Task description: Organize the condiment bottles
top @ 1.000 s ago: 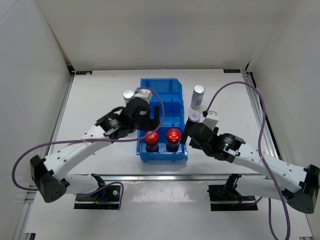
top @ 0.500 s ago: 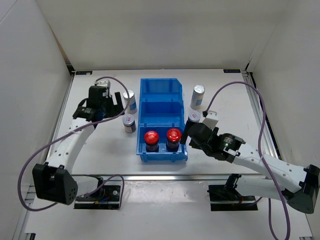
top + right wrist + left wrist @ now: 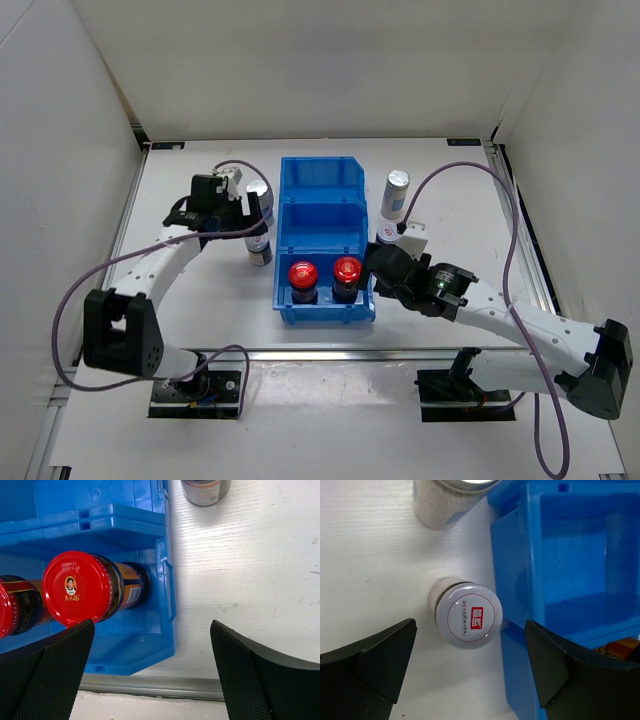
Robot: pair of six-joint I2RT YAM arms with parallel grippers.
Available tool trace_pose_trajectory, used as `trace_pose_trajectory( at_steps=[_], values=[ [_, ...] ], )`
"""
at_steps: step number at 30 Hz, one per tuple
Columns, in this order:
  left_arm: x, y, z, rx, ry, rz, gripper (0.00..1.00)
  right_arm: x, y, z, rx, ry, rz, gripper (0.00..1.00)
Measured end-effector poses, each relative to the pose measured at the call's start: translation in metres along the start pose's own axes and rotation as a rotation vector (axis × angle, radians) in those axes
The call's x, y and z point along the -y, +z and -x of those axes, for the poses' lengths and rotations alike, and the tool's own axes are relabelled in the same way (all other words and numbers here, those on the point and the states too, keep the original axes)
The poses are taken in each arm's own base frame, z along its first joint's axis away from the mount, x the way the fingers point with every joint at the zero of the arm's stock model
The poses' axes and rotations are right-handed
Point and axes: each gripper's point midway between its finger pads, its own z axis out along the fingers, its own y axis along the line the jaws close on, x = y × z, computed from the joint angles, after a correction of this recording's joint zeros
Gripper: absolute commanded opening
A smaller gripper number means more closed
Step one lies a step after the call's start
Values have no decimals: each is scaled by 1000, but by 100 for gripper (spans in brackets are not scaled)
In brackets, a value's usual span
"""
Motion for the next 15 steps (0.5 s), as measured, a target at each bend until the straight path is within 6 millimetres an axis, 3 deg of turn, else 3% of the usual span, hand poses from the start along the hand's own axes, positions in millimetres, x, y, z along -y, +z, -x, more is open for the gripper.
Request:
trace_pose_trajectory(
  at_steps=[4, 8, 14, 15],
  values=[
    [-5, 27, -20, -96, -11, -6, 99, -2, 1, 0, -7, -15, -3, 99],
    [-10, 44, -41, -184, -30, -4, 90, -5, 1, 1, -10, -18, 5, 99],
    [-11, 46, -38, -194, -28, 2, 71, -5, 0, 1, -11, -18, 6, 99],
    [-11, 46, -38, -197, -27, 5, 62, -5, 0, 1, -11, -18, 6, 99]
  ],
)
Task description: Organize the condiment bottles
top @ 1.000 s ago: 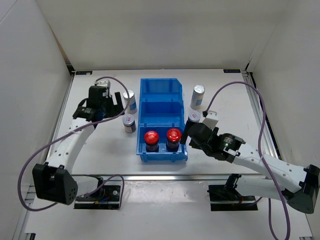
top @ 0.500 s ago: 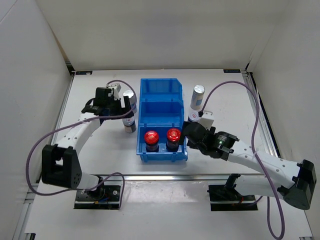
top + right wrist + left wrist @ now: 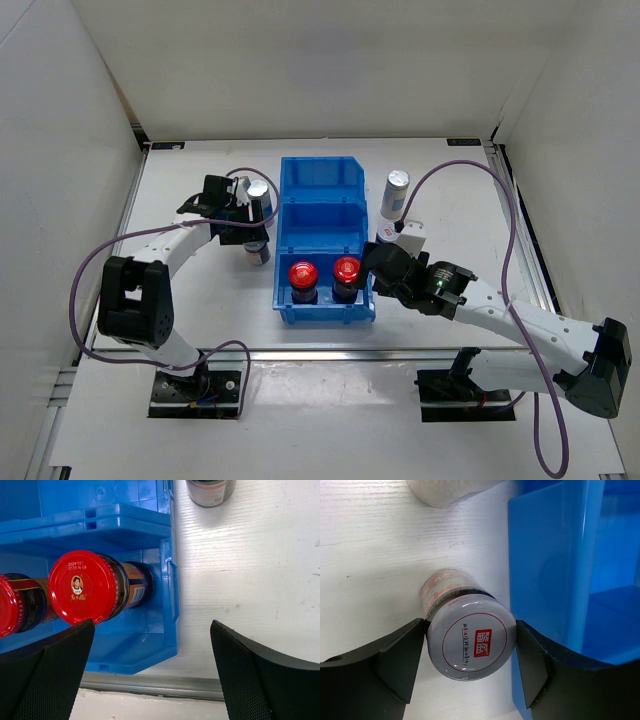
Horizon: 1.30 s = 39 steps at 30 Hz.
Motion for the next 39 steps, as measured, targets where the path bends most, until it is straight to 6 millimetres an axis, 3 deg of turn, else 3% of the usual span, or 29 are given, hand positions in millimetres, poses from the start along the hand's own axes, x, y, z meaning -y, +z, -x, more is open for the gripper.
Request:
trace_pose_trajectory(
  at_steps=[2, 4, 7, 10, 12, 15, 18, 21, 24, 27, 30, 35, 39],
  values=[
    [-1, -1, 0, -5, 1, 4, 55, 0, 0, 0, 0, 0, 0, 99],
    [-2, -2, 0, -10, 2, 15, 35, 0, 0, 0, 0, 0, 0, 99],
    [-8, -6, -1, -8, -10, 53, 15, 0, 0, 0, 0, 0, 1, 99],
    [-11, -24, 4, 5, -32, 118, 11, 0, 0, 0, 0, 0, 1, 99],
    [-4, -47, 28, 74, -26, 159, 11, 0, 0, 0, 0, 0, 0, 99],
    [36, -96, 81, 274, 11, 133, 11, 0, 0, 0, 0, 0, 0, 99],
    [99, -150, 129, 467, 62, 7, 11, 0, 0, 0, 0, 0, 1, 99],
    [149, -173, 153, 556, 109, -101, 11, 0, 0, 0, -1, 0, 0, 99],
    [180, -150, 154, 522, 148, -146, 11, 0, 0, 0, -2, 1, 2, 99],
    [184, -84, 135, 390, 172, -111, 11, 0, -1, 0, -1, 4, 4, 99],
    [169, -10, 101, 213, 172, -49, 11, 0, -3, 3, 5, 12, 11, 99],
    [162, 6, 87, 169, 181, -5, 19, 0, -5, 4, 9, 19, 17, 99],
    [147, 26, 71, 105, 179, 40, 19, 0, -5, 4, 9, 19, 17, 99]
  ],
)
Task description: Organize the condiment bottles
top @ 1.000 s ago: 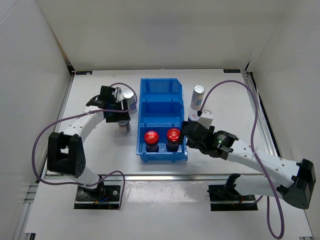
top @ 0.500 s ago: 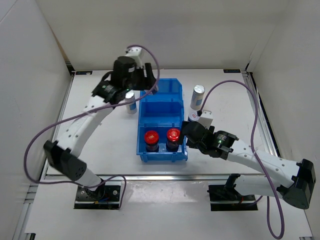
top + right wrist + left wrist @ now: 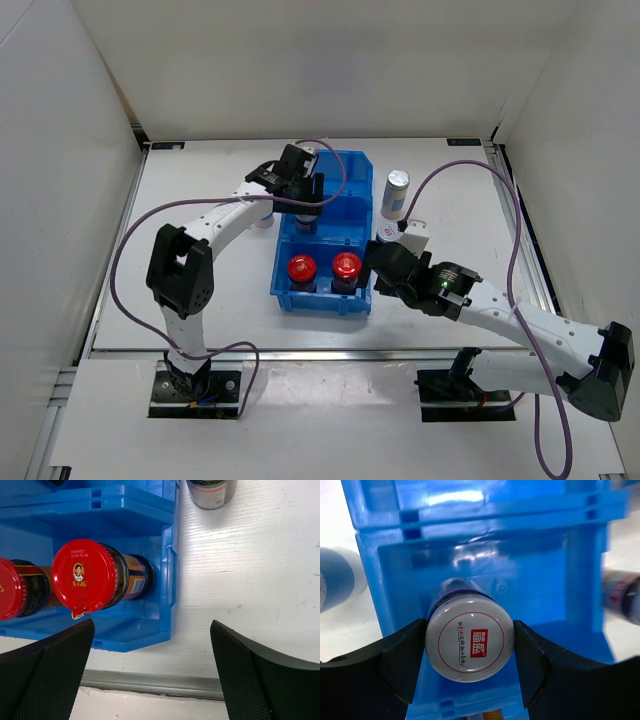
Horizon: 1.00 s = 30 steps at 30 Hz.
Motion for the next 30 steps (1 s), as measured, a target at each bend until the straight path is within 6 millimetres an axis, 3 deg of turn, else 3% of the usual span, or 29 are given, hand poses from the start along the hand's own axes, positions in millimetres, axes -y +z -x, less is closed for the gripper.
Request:
trace_pose_trajectory(
  at_steps=[3, 7, 8, 9, 13, 17, 19, 26, 30],
  values=[
    [-8, 9, -16, -46, 2, 33, 21, 0, 0, 0, 0, 0, 0, 99],
    [-11, 9, -21, -59, 1, 47, 35, 0, 0, 0, 0, 0, 0, 99],
    [-11, 9, -21, -59, 2, 47, 42, 0, 0, 0, 0, 0, 0, 99],
    [-11, 9, -21, -58, 3, 50, 42, 0, 0, 0, 0, 0, 0, 99],
    [-9, 9, -20, -52, 8, 49, 71, 0, 0, 0, 0, 0, 0, 99],
    [-8, 11, -22, -52, 9, 48, 81, 0, 0, 0, 0, 0, 0, 99],
    [-9, 12, -26, -59, 10, 50, 100, 0, 0, 0, 0, 0, 0, 99],
    [-7, 11, -17, -22, 13, 39, 100, 1, 0, -1, -2, 1, -4, 99],
    [-8, -19, 7, 39, 40, 52, 100, 12, -8, 8, 5, -22, -57, 99]
  ],
)
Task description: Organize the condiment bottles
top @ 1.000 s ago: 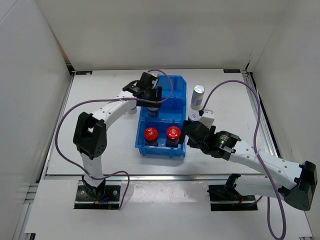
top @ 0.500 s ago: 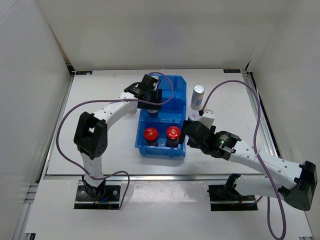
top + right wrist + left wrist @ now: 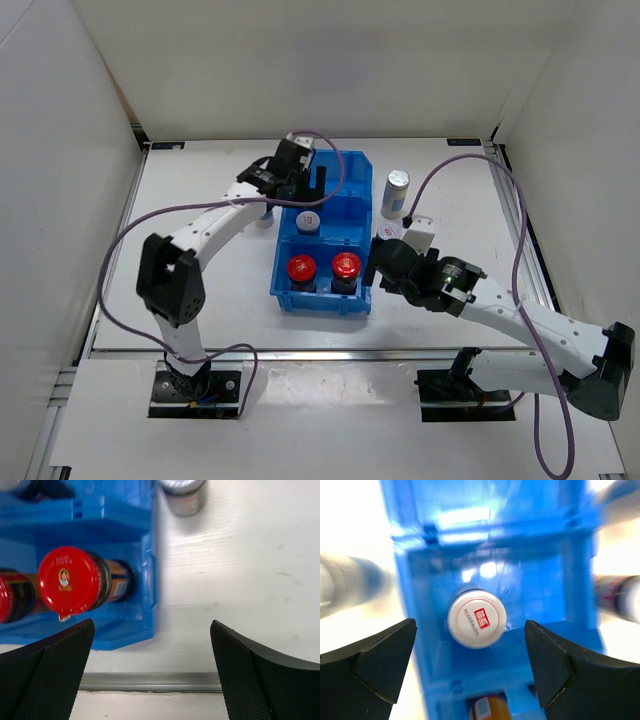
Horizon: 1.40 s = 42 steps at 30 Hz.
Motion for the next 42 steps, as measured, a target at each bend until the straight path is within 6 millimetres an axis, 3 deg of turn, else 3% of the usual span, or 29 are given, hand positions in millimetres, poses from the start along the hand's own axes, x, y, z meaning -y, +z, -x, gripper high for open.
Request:
trace_pose_trajectory(
  at_steps=[2, 5, 8, 10, 13, 15, 18, 25, 30, 34, 37, 39, 40, 42],
  values=[
    [-3, -33, 24, 87, 11, 0, 100, 7, -10, 19, 34, -2, -46, 99],
    [-20, -108, 58, 285, 15, 30, 100, 19, -22, 62, 96, 7, -97, 99],
    [-54, -177, 61, 476, 17, 107, 100, 41, -18, 106, 131, 21, -171, 99],
    [-77, -200, 44, 543, 15, 178, 100, 54, -2, 121, 85, 24, -207, 99],
    [-104, -188, 2, 521, 48, 283, 100, 66, 37, 125, -45, 15, -225, 99],
    [-111, -165, -33, 446, 122, 328, 100, 66, 71, 112, -160, -6, -204, 98],
    [-111, -147, -59, 386, 211, 347, 100, 55, 99, 88, -285, -39, -142, 98],
    [-110, -150, -37, 445, 220, 381, 100, 31, 123, 76, -359, -45, -36, 97],
    [-108, -145, -35, 441, 227, 383, 100, 33, 145, 55, -442, -49, -54, 91],
    [-107, -145, -34, 443, 225, 382, 100, 37, 157, 39, -500, -57, -79, 77],
    [-107, -145, -34, 444, 225, 382, 100, 38, 159, 37, -501, -63, -88, 57],
    [-107, -145, -34, 444, 225, 382, 100, 38, 157, 37, -498, -75, -96, 48],
    [-107, -145, -34, 444, 225, 382, 100, 39, 157, 38, -490, -82, -109, 35],
    [-107, -145, -34, 444, 225, 381, 100, 39, 155, 43, -462, -106, -133, 21]
  ],
)
